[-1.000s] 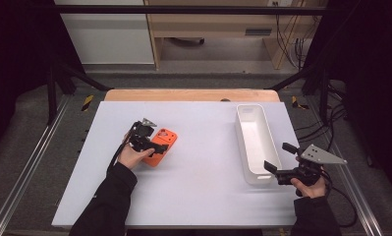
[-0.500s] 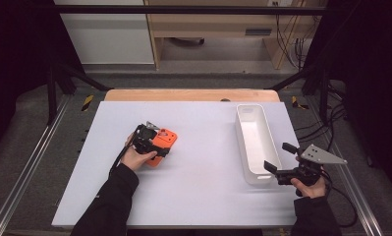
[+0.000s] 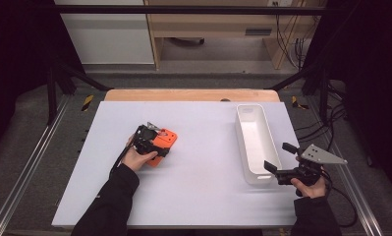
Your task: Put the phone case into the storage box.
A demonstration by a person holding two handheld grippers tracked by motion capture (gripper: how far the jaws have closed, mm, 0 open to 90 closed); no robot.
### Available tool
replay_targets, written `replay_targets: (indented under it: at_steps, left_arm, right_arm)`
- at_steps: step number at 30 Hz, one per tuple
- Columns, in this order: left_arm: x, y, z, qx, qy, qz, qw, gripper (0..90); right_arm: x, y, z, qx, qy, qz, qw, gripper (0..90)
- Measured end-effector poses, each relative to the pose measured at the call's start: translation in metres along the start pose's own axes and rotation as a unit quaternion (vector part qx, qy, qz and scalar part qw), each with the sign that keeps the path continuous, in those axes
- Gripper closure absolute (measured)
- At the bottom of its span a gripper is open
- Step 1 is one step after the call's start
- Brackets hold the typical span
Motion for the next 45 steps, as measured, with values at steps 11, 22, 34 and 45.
replay_targets:
  at_steps: [11,22,34,45]
  left_arm:
    - [0.001,0.001,0.000,0.000,0.002,-0.002,1.0000,13.3]
    - [0.001,0.001,-0.001,0.000,0.003,-0.003,1.0000,14.1]
    - [0.002,0.006,-0.003,0.003,0.000,-0.001,1.0000,14.4]
    - [0.009,0.023,-0.010,0.027,-0.009,0.003,0.9996,14.5]
  right_arm:
    - [0.000,0.000,0.000,0.001,0.001,0.000,1.0000,0.4]
    - [0.000,0.001,-0.001,0.001,-0.002,0.000,1.0000,0.4]
    - [0.000,0.000,-0.001,0.002,0.001,-0.001,1.0000,0.4]
    - [-0.001,0.000,-0.001,0.002,0.001,-0.003,1.0000,0.4]
Point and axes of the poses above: each handheld gripper's, and its own axes: y roughly backward along the jaws, z roughly out of its underside, x roughly to its right, the point moved 6 cm from there along -y, roughly forward along the jaws, and after that the axes turned 15 degrees about z, right-handed, at the moved point
